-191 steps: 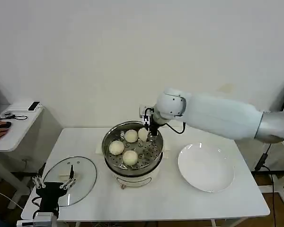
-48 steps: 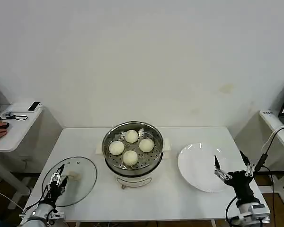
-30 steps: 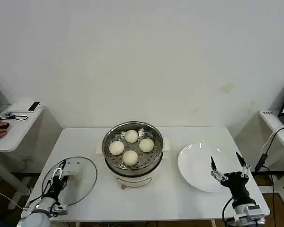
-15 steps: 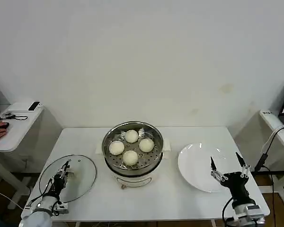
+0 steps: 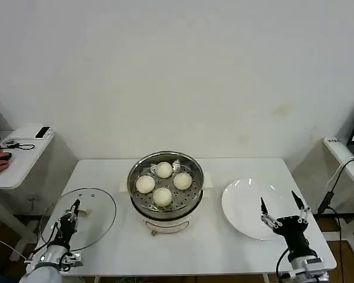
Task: Take steamed baozi put them in steamer then cover it.
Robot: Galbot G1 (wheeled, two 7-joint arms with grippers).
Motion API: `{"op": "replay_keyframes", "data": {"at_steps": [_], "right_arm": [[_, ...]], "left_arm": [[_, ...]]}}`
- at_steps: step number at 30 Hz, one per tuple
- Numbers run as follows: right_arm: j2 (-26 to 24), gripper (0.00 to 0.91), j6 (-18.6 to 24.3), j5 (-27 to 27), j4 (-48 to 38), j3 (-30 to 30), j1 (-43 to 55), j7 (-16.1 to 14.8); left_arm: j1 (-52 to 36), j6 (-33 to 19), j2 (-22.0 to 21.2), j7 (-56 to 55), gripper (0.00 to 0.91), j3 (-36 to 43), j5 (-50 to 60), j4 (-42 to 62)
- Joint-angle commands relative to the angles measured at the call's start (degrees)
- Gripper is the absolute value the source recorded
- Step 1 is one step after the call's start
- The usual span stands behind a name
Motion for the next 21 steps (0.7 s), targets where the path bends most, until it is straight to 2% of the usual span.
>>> {"op": "replay_keyframes", "data": {"at_steps": [1, 11, 16, 21], "right_arm": [[-0.4, 0.907, 0.8, -0.2, -0.5, 0.0, -0.9, -0.1], [-0.6, 0.907, 1.2, -0.8, -0.3, 0.2, -1.7, -0.4], [-0.1, 0.907, 1.8, -1.8, -0.3, 0.3, -1.7, -0.5], [0.6, 0.907, 2.6, -3.2, -0.2, 0.1, -2.4, -0.4]], "left_arm": [[5.6, 12.4, -0.1, 7.0, 0.0, -3.3, -2.4, -18.5], [3.1, 19.0, 3.9, 13.4, 0.0, -3.8, -4.6, -24.8], [0.4, 21.2, 5.9, 15.9, 0.0, 0.5, -7.7, -28.2], [-2.7, 22.1, 5.2, 16.0, 0.0, 6.7, -5.9, -30.8]]}}
